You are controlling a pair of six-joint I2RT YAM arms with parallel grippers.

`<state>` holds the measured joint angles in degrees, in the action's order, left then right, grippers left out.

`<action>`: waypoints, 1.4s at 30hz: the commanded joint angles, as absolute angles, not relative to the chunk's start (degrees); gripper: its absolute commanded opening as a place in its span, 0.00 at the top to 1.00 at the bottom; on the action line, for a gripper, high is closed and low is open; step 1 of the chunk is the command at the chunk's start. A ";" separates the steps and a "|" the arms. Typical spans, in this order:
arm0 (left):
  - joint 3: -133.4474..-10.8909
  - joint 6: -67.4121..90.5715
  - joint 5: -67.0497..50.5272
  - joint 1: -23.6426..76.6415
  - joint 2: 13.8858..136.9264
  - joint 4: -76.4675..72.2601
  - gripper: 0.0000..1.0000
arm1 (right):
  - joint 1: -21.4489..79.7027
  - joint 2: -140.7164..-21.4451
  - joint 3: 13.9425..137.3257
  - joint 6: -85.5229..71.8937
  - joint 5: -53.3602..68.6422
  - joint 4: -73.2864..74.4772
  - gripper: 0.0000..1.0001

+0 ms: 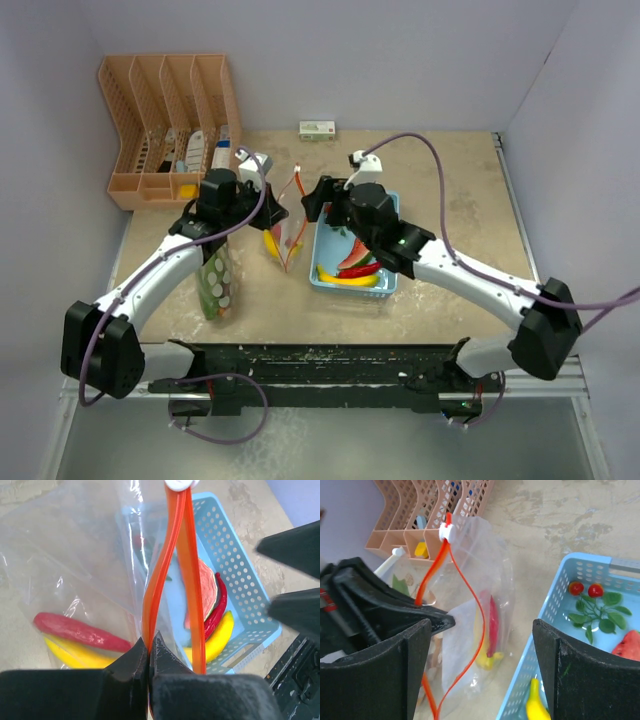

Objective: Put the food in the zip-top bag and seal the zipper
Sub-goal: Place the fake vegetable in the zipper food storage bag, then pick up the fake fruit from the bin.

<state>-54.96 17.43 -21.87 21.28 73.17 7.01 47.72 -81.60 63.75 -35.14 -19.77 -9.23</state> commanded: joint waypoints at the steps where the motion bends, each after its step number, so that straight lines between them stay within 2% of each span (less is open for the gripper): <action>1: -54.55 17.67 -21.23 21.35 73.73 3.96 1.00 | 47.10 -76.52 62.57 -34.31 -22.57 -2.18 0.18; 3: -54.42 17.67 -21.33 21.33 73.51 3.88 1.00 | 45.02 -76.80 63.27 -36.83 -23.88 4.05 0.18; 7: -54.14 17.81 -21.65 21.33 73.36 3.58 1.00 | 36.53 -78.88 61.63 -40.82 -18.19 10.77 0.14; 14: -54.00 17.91 -22.24 21.36 73.23 3.26 1.00 | 35.12 -88.35 61.46 -41.22 -17.42 15.39 0.05; 18: -53.68 17.84 -22.37 21.32 72.78 3.08 1.00 | 34.04 -95.41 62.29 -41.09 -14.53 14.76 0.05; 26: -53.04 17.84 -22.58 21.34 72.14 2.95 1.00 | 33.08 -102.40 61.15 -41.02 -16.24 12.33 0.08; 28: -53.08 17.84 -22.59 21.32 72.17 2.98 1.00 | 33.09 -104.10 61.69 -40.57 -16.41 11.73 0.15; 31: -53.15 17.76 -22.54 21.31 72.11 3.33 1.00 | 33.12 -104.42 62.14 -39.96 -16.87 11.41 0.39; 36: -53.06 17.62 -22.16 21.34 72.13 3.60 1.00 | 33.09 -100.63 61.61 -39.53 -20.16 12.67 0.67; 39: -53.09 17.56 -22.15 21.28 72.42 3.57 1.00 | 33.17 -96.73 61.38 -38.66 -22.60 13.41 0.78; 42: -53.15 17.44 -22.03 21.28 72.67 3.60 1.00 | 33.50 -91.22 61.03 -37.52 -23.93 13.91 0.82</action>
